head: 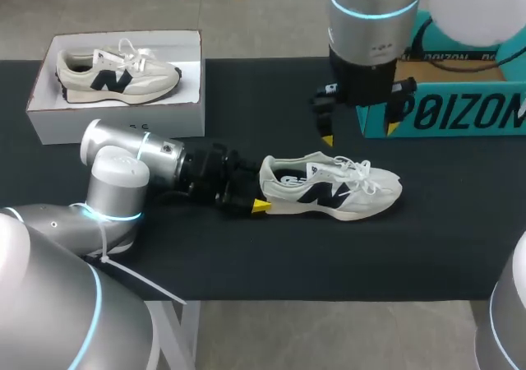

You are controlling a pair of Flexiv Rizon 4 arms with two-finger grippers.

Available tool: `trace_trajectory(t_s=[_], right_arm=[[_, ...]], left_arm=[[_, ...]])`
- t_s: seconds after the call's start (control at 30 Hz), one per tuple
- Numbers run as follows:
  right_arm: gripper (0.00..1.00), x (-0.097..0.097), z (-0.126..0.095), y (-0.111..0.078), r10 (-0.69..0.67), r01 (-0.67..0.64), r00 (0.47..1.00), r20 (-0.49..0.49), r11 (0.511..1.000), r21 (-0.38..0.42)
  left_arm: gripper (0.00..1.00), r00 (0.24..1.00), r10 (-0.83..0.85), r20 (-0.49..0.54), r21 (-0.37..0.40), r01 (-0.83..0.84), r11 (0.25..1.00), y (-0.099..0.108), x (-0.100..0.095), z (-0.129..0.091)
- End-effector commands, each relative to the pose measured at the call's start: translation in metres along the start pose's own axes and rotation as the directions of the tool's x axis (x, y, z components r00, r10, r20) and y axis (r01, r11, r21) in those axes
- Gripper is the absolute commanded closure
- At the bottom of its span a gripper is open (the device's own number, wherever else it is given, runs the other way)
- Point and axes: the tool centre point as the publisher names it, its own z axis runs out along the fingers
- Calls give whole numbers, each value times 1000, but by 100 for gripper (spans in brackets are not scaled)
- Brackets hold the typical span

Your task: Take the shoe out of the shoebox, open the shoe tongue, remove and reinsert the insole, then place the shoe into the shoebox

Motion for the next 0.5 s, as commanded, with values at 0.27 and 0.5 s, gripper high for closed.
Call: trace_trajectory(t_s=[0.27,0.5], right_arm=[[0,8,-1,5,-1,-2,998,55,999,53],[0,27,28,20,-11,4,998,65,994,107]], left_arm=[[100,1000,1,-1,1,-1,1000,4,-4,3],[100,1000,1,-1,1,-1,1000,4,-4,3]])
